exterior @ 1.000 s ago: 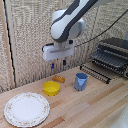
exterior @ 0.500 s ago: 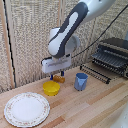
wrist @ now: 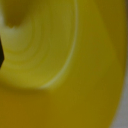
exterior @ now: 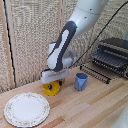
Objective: Notice the yellow vessel located before you. Bring your fastener close to the yellow vessel and smoothly hold it. Transfer the yellow vessel above the white plating and let go of your hold on it, then set the vessel on the plating.
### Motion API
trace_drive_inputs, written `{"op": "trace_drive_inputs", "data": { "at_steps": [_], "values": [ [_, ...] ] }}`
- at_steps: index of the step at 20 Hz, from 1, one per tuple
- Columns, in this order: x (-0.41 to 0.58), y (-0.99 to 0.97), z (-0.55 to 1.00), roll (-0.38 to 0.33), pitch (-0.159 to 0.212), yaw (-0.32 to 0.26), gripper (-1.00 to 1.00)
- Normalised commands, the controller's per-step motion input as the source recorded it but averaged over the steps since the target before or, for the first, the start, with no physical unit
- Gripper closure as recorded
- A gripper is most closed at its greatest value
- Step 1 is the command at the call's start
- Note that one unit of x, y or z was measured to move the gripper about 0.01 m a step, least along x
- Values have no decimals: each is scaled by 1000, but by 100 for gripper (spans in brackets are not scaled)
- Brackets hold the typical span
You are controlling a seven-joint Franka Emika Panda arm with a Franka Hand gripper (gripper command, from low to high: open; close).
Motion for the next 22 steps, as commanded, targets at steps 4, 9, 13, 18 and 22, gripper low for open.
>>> {"op": "trace_drive_inputs", "data": {
  "at_steps": [4, 9, 13, 18, 22],
  "values": [
    [84, 0, -33, 0, -7, 33, 100],
    [-37, 76, 0, -12, -10, 0, 100],
    [-79, 130, 27, -11, -24, -13, 100],
    [-29, 137, 217, 16, -9, 2, 100],
    [104, 98, 606, 92, 27, 1, 100]
  ]
}}
